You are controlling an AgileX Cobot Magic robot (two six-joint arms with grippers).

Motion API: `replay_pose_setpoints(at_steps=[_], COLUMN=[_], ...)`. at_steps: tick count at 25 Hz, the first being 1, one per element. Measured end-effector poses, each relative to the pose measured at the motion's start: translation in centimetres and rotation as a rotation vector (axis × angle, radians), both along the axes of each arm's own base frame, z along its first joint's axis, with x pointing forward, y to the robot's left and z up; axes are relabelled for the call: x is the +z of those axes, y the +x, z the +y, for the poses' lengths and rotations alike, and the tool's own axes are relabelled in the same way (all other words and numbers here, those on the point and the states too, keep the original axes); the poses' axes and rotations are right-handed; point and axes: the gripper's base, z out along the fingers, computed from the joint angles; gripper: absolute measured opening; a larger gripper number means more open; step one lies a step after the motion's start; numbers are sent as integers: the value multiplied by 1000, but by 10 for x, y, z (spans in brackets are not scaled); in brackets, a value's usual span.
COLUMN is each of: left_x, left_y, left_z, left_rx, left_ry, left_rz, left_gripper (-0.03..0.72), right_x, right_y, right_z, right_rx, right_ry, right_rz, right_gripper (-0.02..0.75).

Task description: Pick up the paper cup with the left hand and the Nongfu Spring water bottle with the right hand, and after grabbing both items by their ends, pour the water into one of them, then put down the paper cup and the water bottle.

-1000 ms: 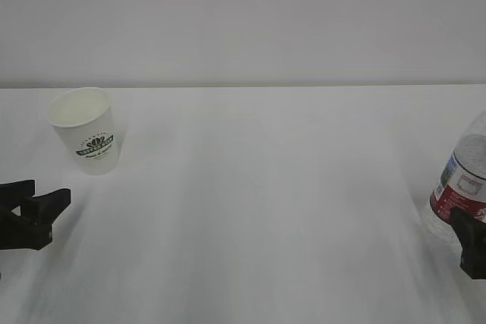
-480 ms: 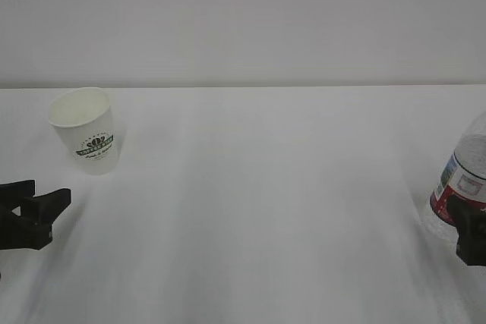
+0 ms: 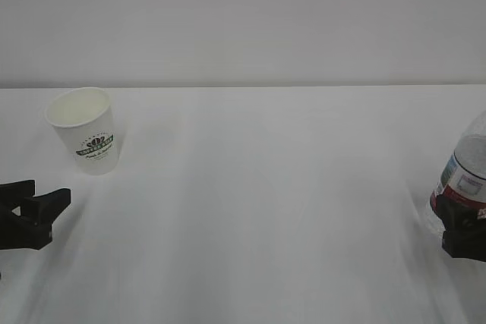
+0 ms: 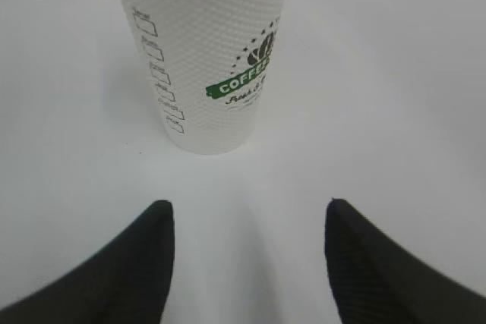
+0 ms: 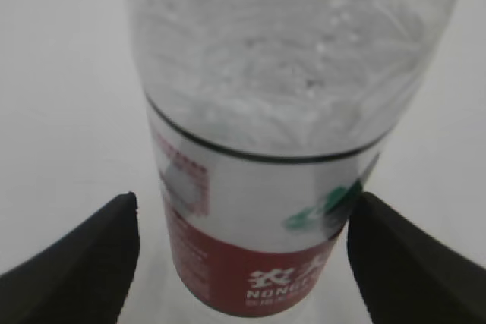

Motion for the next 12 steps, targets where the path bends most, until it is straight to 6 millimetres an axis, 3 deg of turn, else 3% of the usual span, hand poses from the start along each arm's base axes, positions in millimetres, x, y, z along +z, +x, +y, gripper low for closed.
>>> replay_pose_setpoints(at_steps=[12], left_x=[0], left_y=[0], left_z=[0], left_rx=[0], left_ry=[0], left_rz=[0], left_gripper=[456], right_x=[-1], right_y=[23], right_z=[1], right_rx=[-20], right_ry=[3], right_rz=[-35], right_gripper=[631])
